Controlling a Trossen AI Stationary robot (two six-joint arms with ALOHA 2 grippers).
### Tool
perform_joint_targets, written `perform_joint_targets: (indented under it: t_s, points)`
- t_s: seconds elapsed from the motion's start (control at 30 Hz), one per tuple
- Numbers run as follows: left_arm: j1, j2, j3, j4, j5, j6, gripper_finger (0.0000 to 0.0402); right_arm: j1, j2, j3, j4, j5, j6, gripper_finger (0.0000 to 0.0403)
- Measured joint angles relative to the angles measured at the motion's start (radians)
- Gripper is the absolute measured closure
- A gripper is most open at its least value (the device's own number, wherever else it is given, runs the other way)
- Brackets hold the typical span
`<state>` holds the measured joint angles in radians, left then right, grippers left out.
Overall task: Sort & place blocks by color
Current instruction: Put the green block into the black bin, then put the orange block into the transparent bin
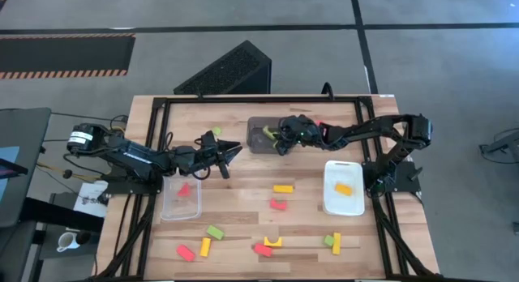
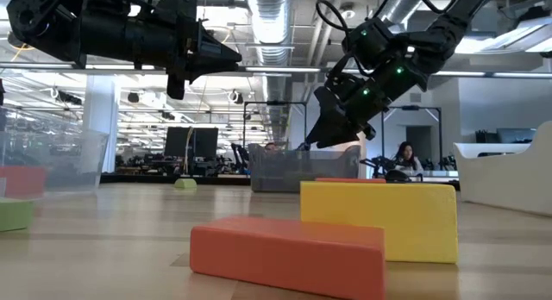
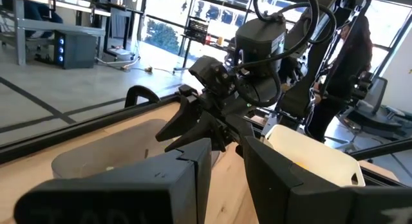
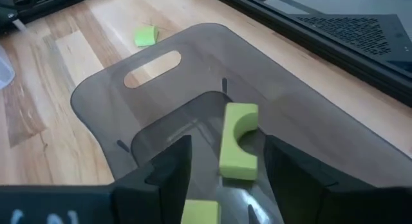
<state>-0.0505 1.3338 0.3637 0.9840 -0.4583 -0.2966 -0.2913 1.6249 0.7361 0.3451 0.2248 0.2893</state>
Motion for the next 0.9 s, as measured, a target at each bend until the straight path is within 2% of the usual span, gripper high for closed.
perform_joint_targets:
  t_s: [0.2,0.33,0.67,0.9]
  points:
    - [0.0,0.0,0.0,-0.005,-0.001,0.0,0.0323,0.004,-0.006,0.0,-0.009,0.007,-0.014,0.0177]
    - [0.0,0.0,0.0,-0.009,-0.001,0.0,0.0323,0.004,-0.064,0.0,-0.068,0.008,-0.034,0.0178]
    - [0.0,0.0,0.0,-0.032,-0.001,-0.013,0.0323,0.004,-0.318,0.0,-0.347,0.016,-0.056,0.0179]
    - [0.0,0.0,0.0,-0.031,-0.001,-0.016,0.0323,0.004,-0.49,0.0,-0.566,0.138,-0.08,0.0179]
